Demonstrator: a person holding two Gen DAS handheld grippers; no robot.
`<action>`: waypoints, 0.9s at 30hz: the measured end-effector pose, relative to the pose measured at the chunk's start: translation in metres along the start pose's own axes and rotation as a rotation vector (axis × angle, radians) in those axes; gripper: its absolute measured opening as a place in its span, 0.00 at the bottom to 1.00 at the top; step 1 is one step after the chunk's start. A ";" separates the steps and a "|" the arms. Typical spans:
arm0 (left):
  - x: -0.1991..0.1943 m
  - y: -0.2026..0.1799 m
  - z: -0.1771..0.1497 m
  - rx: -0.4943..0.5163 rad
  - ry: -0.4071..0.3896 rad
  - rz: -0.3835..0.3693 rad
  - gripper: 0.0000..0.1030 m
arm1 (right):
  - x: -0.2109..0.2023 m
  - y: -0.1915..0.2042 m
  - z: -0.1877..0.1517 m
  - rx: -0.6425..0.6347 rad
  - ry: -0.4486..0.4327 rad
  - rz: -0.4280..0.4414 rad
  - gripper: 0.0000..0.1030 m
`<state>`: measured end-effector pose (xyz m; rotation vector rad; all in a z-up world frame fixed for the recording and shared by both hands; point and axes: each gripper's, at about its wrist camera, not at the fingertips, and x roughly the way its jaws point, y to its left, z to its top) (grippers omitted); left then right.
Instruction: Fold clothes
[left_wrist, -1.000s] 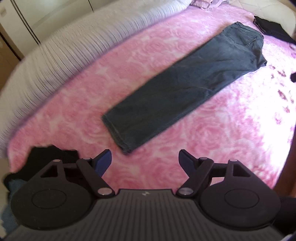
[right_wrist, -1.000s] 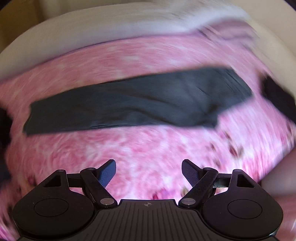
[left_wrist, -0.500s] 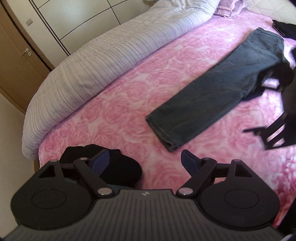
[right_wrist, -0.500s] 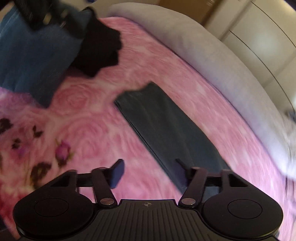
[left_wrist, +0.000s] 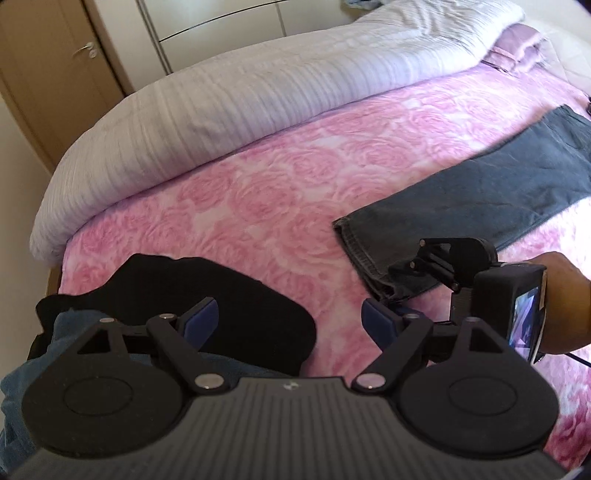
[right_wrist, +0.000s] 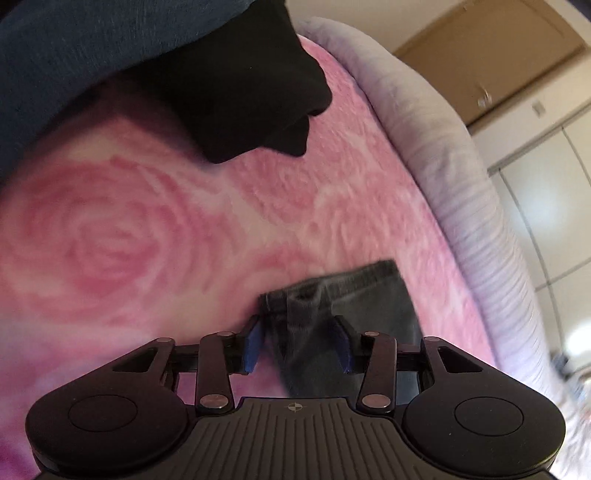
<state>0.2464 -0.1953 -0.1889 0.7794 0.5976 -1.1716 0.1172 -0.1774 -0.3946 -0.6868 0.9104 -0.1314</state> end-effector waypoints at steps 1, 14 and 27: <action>0.000 0.001 0.000 -0.001 0.000 0.003 0.79 | 0.003 -0.002 0.000 -0.002 -0.002 0.002 0.40; 0.004 -0.059 0.059 0.134 -0.037 -0.087 0.79 | -0.127 -0.222 -0.063 0.757 -0.199 -0.037 0.12; 0.047 -0.271 0.170 0.266 -0.040 -0.245 0.79 | -0.180 -0.299 -0.490 1.801 0.034 -0.110 0.13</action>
